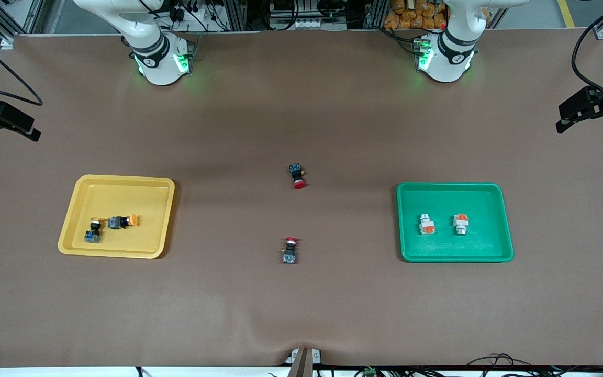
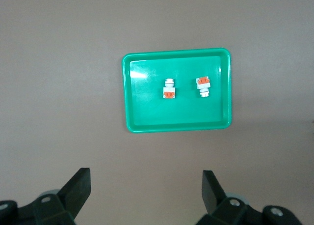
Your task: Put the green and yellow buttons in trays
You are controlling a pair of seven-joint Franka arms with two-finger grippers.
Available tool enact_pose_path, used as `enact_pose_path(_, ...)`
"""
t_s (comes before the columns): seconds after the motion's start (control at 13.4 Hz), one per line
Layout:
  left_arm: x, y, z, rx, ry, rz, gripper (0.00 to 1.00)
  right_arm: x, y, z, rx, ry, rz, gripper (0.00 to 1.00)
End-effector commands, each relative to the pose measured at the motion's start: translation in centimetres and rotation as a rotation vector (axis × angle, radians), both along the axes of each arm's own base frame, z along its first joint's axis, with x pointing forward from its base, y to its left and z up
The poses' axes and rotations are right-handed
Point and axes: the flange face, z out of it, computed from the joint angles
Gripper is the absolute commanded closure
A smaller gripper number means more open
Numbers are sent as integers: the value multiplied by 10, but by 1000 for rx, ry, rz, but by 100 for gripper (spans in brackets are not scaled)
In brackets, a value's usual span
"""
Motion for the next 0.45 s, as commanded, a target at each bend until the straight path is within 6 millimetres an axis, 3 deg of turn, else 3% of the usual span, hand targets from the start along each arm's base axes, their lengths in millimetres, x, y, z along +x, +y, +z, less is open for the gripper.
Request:
enact_pose_path(0.0,0,-2,1,-18,2,7,0,1,-1,5,-15,0,-6,0)
enact_pose_path(0.37,0,-4,7,-18,-9,-1,0,3,-4,1,-15,9,-12,0)
